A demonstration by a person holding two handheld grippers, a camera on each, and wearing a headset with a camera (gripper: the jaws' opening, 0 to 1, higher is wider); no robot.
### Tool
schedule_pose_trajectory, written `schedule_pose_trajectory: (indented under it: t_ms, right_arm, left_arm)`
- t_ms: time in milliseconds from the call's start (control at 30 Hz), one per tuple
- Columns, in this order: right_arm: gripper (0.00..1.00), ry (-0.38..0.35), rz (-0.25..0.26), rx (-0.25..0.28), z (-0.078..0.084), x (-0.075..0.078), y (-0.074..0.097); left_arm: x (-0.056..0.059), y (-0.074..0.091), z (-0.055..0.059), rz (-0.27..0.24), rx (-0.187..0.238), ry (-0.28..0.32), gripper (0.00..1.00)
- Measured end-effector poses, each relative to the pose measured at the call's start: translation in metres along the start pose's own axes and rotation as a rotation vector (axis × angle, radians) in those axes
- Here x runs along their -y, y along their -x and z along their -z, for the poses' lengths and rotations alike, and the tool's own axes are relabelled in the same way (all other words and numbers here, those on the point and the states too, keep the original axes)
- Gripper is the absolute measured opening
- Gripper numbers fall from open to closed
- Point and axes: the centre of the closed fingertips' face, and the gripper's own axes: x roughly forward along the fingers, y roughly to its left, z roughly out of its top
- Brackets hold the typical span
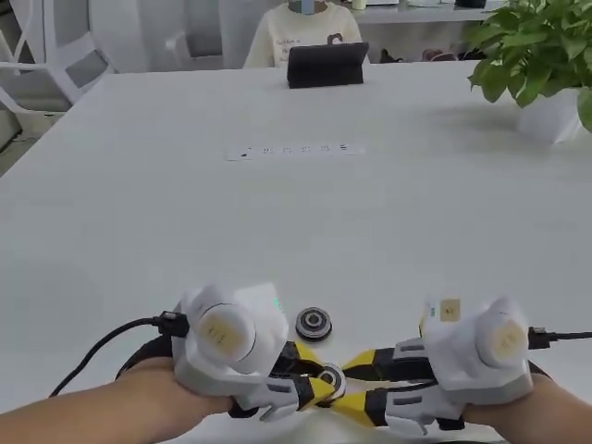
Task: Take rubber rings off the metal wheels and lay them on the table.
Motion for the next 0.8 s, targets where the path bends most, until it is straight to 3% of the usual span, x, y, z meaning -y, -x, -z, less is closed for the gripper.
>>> schedule_pose_trajectory:
  t_ms: [400, 600, 800]
  right_arm:
    - [0.15, -0.028, -0.001, 0.001, 0.0022, 0.0012, 0.0030]
    - [0.01, -0.048, 0.006, -0.005, 0.0063, 0.0043, 0.0056]
    - [0.00, -0.100, 0.002, 0.000, 0.0059, 0.0055, 0.0049]
  left_arm:
    - [-0.0002, 0.0000, 0.0004, -0.001, -0.002, 0.004, 0.07]
    - [-0.0002, 0.0001, 0.0005, -0.003, -0.001, 0.010, 0.07]
    - [-0.0006, 0.0000, 0.0005, -0.007, -0.002, 0.016, 0.07]
